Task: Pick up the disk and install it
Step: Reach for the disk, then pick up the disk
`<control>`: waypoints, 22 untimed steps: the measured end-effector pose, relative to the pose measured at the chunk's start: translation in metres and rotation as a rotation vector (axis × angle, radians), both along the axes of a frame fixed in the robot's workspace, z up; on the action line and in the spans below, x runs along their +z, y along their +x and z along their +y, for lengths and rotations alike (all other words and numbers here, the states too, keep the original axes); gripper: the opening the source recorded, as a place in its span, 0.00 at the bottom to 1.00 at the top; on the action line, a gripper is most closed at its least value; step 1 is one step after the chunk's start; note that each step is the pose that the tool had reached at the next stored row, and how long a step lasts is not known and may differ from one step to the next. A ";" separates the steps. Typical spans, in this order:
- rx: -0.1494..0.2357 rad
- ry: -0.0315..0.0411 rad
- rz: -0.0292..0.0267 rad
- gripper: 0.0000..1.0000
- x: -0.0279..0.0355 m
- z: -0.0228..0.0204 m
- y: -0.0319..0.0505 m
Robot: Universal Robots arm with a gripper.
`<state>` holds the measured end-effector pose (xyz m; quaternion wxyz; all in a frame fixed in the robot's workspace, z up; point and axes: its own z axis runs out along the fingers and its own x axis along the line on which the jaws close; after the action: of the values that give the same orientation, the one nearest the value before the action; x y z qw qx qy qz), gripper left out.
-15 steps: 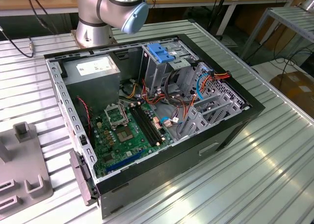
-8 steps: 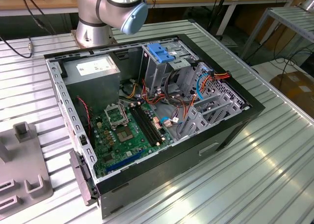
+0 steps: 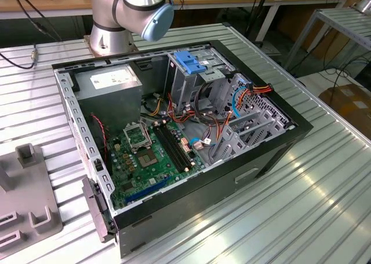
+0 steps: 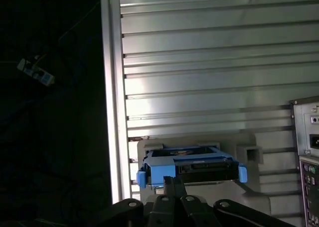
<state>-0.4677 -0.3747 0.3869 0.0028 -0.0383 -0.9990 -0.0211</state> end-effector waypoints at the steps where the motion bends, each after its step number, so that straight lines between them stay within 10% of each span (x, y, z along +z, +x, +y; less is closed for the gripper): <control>1: 0.000 0.0000 0.0001 0.10 0.0000 -0.0001 -0.0003; 16: 0.006 0.0001 0.0001 0.10 0.0000 0.0000 -0.0012; 20: 0.054 0.0000 0.0002 0.10 0.0001 0.0000 -0.0012; 22: 0.138 0.0000 0.0002 0.10 0.0001 0.0000 -0.0012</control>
<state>-0.4689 -0.3747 0.3870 0.0043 0.0306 -0.9993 -0.0209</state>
